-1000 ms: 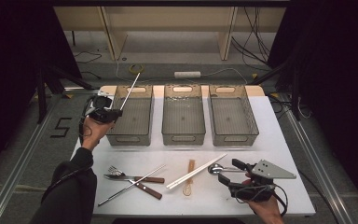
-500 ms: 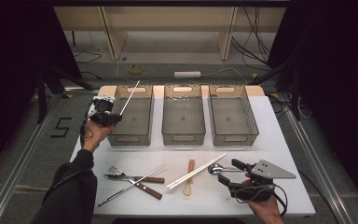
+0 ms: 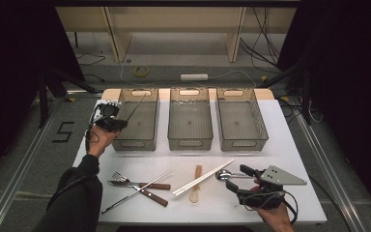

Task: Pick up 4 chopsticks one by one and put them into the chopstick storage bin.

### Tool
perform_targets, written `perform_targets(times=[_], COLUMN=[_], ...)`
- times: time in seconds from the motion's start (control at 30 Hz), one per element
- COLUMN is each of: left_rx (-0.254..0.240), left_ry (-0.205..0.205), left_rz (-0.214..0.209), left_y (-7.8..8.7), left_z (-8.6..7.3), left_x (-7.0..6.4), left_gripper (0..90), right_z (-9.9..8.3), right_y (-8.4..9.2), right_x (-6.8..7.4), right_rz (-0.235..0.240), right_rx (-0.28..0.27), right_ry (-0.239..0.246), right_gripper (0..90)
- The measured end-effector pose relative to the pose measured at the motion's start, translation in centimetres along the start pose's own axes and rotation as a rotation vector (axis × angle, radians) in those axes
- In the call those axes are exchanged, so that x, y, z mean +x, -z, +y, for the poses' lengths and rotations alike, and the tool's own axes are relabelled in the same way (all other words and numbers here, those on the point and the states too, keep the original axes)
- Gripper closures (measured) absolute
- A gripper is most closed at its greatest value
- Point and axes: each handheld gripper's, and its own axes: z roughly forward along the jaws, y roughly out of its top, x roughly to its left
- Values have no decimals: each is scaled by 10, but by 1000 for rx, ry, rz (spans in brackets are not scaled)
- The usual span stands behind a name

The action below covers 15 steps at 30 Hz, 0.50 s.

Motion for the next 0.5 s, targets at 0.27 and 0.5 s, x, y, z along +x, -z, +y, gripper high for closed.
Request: perform_targets(times=[0.27,0.5], left_rx=[-27,-59], left_ry=[27,15], left_rz=[-70,-156], left_y=[17,39], left_z=[-2,-18], left_x=[-5,-20], left_gripper=[548,387], right_z=[0,0], right_y=[1,0], right_x=[0,1], right_rz=[-1,-2], right_rx=[2,3], right_ry=[2,1], right_gripper=[249,249])
